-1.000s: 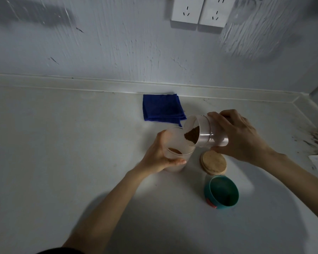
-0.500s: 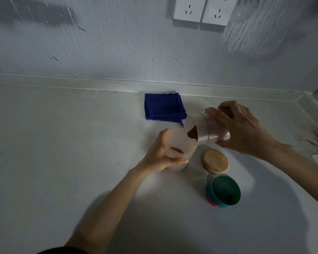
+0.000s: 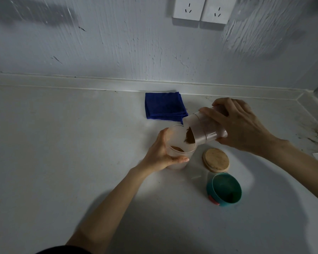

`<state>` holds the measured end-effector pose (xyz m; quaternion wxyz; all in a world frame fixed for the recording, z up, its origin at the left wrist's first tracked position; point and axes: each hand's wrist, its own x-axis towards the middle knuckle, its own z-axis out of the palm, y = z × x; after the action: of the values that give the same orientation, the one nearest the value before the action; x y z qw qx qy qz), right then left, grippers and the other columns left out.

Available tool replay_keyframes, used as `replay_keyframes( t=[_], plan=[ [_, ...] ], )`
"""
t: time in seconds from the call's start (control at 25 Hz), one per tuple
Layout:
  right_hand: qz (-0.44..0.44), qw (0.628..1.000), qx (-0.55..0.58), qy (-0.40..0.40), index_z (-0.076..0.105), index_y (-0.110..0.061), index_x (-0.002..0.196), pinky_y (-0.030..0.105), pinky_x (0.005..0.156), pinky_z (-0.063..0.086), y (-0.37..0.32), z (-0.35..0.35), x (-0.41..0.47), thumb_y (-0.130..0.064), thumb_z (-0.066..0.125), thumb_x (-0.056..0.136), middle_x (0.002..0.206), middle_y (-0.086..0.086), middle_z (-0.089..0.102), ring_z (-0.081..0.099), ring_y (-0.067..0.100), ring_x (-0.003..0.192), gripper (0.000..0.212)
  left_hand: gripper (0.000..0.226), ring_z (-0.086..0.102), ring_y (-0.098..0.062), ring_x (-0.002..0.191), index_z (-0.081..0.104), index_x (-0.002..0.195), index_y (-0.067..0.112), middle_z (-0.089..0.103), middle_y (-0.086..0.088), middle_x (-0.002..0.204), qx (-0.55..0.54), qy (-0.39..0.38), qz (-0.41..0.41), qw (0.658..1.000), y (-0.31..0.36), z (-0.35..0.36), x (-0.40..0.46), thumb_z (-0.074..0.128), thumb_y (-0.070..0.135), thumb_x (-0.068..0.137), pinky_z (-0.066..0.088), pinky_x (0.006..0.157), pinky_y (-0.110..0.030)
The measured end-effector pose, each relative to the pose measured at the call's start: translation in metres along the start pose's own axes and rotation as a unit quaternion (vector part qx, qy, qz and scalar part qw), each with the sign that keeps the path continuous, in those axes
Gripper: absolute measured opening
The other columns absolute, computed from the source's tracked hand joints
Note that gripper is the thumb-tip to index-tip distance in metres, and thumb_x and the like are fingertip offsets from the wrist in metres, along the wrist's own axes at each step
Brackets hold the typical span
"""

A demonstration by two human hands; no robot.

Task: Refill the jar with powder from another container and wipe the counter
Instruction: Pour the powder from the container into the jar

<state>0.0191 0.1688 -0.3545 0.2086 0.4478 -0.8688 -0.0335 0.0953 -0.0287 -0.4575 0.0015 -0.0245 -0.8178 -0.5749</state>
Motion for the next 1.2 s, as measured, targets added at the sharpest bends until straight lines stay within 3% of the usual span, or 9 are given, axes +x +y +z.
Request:
replay_keyframes(
  t=[0.12,0.4,0.76,0.96,1.2],
  plan=[
    [-0.006,1.0,-0.002,-0.001,0.04,-0.022,0.121,0.055,0.088,0.043,0.0,0.0,0.002,-0.017,0.088,0.042,0.112,0.025,0.056,0.055,0.045,0.1,0.092,0.094,0.033,-0.007,0.118,0.021,0.133,0.018,0.031,0.005,0.13,0.006,0.004,-0.002,1.0,0.001,-0.001,0.0,0.081,0.021,0.062,0.035,0.092,-0.019],
    [-0.021,1.0,-0.004,0.006,0.039,-0.022,0.121,0.055,0.089,0.043,0.0,-0.001,0.005,-0.015,0.087,0.043,0.111,0.025,0.057,0.056,0.045,0.099,0.092,0.089,0.035,-0.006,0.116,0.024,0.131,0.018,0.034,0.005,0.128,-0.003,0.009,-0.002,1.0,0.0,0.0,0.0,0.08,0.017,0.062,0.031,0.079,0.006],
    [-0.049,0.998,-0.029,0.013,0.043,-0.022,0.119,0.053,0.087,0.045,0.0,-0.003,0.009,-0.016,0.089,0.04,0.109,0.022,0.059,0.058,0.042,0.096,0.092,0.095,0.036,-0.012,0.121,0.022,0.131,0.021,0.032,0.006,0.129,-0.004,0.002,-0.001,1.0,-0.001,0.001,0.0,0.08,0.032,0.056,0.039,0.097,-0.026],
    [-0.048,0.998,-0.035,0.004,0.042,-0.025,0.121,0.053,0.09,0.044,0.002,0.0,0.011,-0.018,0.089,0.041,0.113,0.021,0.058,0.058,0.041,0.099,0.092,0.093,0.034,-0.006,0.118,0.02,0.133,0.022,0.03,0.008,0.129,0.003,0.004,0.001,1.0,0.001,0.0,0.001,0.081,0.022,0.062,0.035,0.086,-0.007],
    [-0.04,0.999,-0.026,0.0,0.041,-0.024,0.122,0.053,0.091,0.043,0.004,0.001,0.009,-0.018,0.088,0.043,0.114,0.022,0.056,0.056,0.042,0.101,0.092,0.094,0.035,-0.008,0.118,0.02,0.133,0.019,0.03,0.009,0.126,0.001,0.006,0.0,1.0,-0.001,0.001,0.002,0.081,0.022,0.061,0.037,0.089,-0.014]
  ],
)
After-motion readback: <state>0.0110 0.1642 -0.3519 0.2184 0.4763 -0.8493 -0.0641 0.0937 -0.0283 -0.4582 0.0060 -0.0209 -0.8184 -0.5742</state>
